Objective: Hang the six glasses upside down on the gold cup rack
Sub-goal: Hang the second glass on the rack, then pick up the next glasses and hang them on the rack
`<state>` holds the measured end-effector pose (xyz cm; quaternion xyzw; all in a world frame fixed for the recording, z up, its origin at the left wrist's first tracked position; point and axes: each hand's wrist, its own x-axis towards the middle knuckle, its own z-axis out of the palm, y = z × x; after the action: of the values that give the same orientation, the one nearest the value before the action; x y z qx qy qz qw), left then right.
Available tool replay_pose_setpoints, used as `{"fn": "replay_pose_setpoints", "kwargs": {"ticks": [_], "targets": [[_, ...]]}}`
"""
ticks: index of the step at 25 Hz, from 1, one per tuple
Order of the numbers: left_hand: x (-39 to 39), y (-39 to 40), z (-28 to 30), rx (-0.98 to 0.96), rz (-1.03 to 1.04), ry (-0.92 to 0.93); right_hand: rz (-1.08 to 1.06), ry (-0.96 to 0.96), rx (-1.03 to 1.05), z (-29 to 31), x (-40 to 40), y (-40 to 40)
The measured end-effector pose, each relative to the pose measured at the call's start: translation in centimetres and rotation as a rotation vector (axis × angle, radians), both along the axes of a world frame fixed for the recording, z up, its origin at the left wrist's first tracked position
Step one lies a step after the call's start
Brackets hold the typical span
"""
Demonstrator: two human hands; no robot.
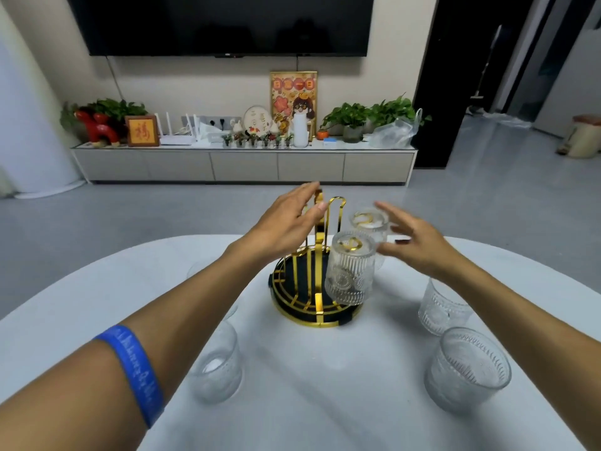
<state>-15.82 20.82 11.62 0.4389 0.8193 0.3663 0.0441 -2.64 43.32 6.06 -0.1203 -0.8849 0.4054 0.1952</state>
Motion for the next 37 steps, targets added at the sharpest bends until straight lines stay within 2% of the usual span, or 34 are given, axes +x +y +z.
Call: {"fn": "replay_pose_setpoints", "kwargs": {"ticks": [3,5,7,10,12,14,19,20,22,24,26,27,28,30,32,34,35,37], "targets": [[2.4,-5.4,-1.5,0.055,0.133,-0.036,-0.196,0.184,-0.097,0.1,3.5,-3.7],[4.3,-10.8,-3.9,-0.032,0.208,0.020,-0.283,0.274,-0.090,-0.5,6.2,-8.2],[6.0,-15.9,-5.9,-0.095,0.226,0.015,-0.266,0.273,-0.104,-1.8,7.9,-13.6],[7.5,-19.6,-7.8,0.007,0.217,-0.121,-0.122,0.098,-0.170,-4.3,7.7,-20.7],[7.9,-20.3,-8.7,0.087,0.269,-0.265,-0.020,-0.033,-0.139,-4.9,5.9,-24.6],[8.2,-20.8,-9.2,0.058,0.300,-0.351,0.038,-0.105,-0.116,-4.9,3.3,-27.6],[7.4,-21.7,-10.0,0.091,0.268,-0.535,-0.009,-0.300,-0.066,-4.4,-1.5,-30.8],[7.3,-21.5,-9.9,0.084,0.291,-0.566,-0.039,-0.287,-0.139,-4.5,-1.4,-30.5],[7.2,-20.8,-9.3,0.131,0.380,-0.621,-0.080,-0.166,-0.498,-4.4,-0.6,-29.6],[7.3,-20.2,-8.3,0.326,0.429,-0.765,-0.084,0.032,-0.877,-4.0,0.6,-28.2],[7.7,-19.8,-7.2,0.543,0.320,-1.007,-0.056,0.180,-1.074,-3.2,1.6,-26.7],[8.1,-19.6,-6.7,0.630,0.232,-1.120,-0.025,0.218,-1.097,-2.7,2.1,-26.2],[8.5,-19.2,-6.4,0.695,0.172,-1.184,0.005,0.234,-1.078,-2.3,2.5,-25.9],[9.0,-18.2,-5.9,0.776,0.139,-1.177,0.058,0.223,-0.998,-1.5,3.1,-25.3],[8.9,-17.2,-4.9,0.839,0.152,-1.090,0.148,0.210,-0.962,-0.3,3.3,-24.0],[7.7,-16.3,-3.3,0.880,0.171,-0.948,0.110,0.252,-0.869,2.1,2.7,-21.8],[6.9,-16.0,-2.3,0.880,0.192,-0.851,0.000,0.318,-0.726,3.6,1.9,-20.5],[5.3,-14.4,0.1,0.799,0.215,-0.631,-0.279,0.403,-0.177,6.6,-0.1,-16.8]]}}
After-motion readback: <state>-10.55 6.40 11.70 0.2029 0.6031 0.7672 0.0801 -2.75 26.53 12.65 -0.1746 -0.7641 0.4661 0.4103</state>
